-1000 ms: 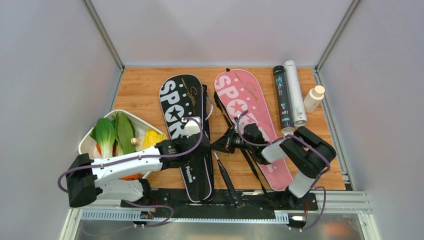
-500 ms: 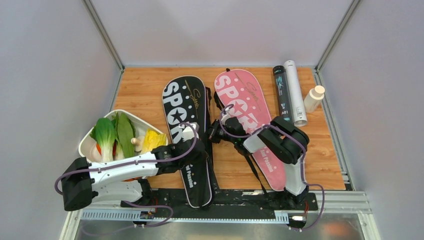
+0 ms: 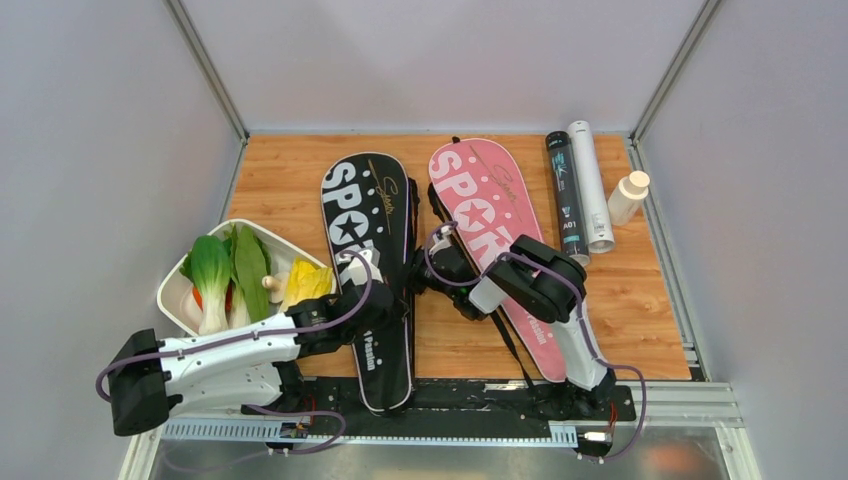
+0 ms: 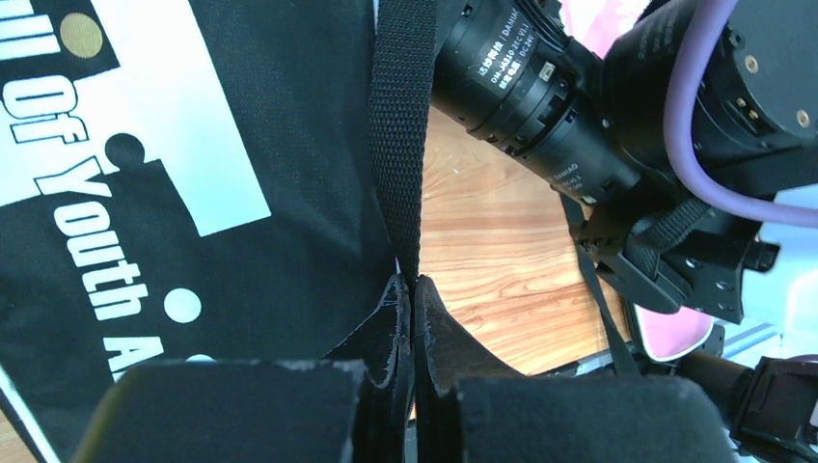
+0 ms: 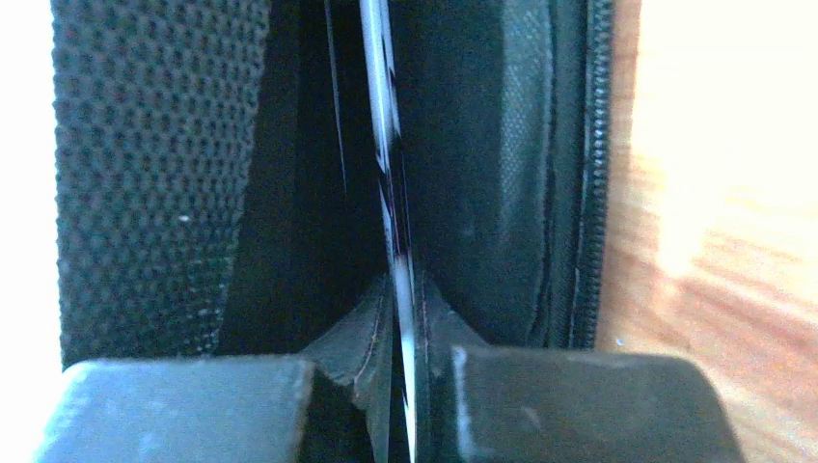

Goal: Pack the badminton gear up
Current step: Place the racket in the racket bag.

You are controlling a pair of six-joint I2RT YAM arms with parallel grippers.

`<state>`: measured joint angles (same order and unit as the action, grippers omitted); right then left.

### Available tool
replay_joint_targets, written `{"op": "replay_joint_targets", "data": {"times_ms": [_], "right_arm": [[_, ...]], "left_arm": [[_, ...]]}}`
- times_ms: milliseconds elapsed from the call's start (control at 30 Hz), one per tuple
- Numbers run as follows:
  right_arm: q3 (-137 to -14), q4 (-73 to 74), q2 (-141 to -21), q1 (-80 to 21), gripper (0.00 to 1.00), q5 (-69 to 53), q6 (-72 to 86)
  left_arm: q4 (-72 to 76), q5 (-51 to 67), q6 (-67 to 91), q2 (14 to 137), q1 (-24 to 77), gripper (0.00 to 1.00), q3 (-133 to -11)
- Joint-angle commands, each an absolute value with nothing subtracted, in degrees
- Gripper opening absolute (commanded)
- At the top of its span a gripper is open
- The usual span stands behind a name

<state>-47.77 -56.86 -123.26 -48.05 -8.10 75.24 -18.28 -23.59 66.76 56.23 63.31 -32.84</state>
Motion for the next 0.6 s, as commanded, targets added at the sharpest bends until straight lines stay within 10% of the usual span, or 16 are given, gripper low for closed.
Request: {"op": "replay_joint_targets", "data": {"times_ms": [0, 567], "right_arm": [[-48.19, -52.24, -125.69, -49.91, 0.1, 7.84, 85.01], [-47.66, -27.13, -109.83, -49.63, 0.57, -6.15, 60.7]], "left_arm": [[-13.77, -18.37, 71.01, 53.61, 64.42, 0.0, -31.18], [-22.23, -26.07, 66.75, 51.13, 64.42, 0.03, -34.99]]}}
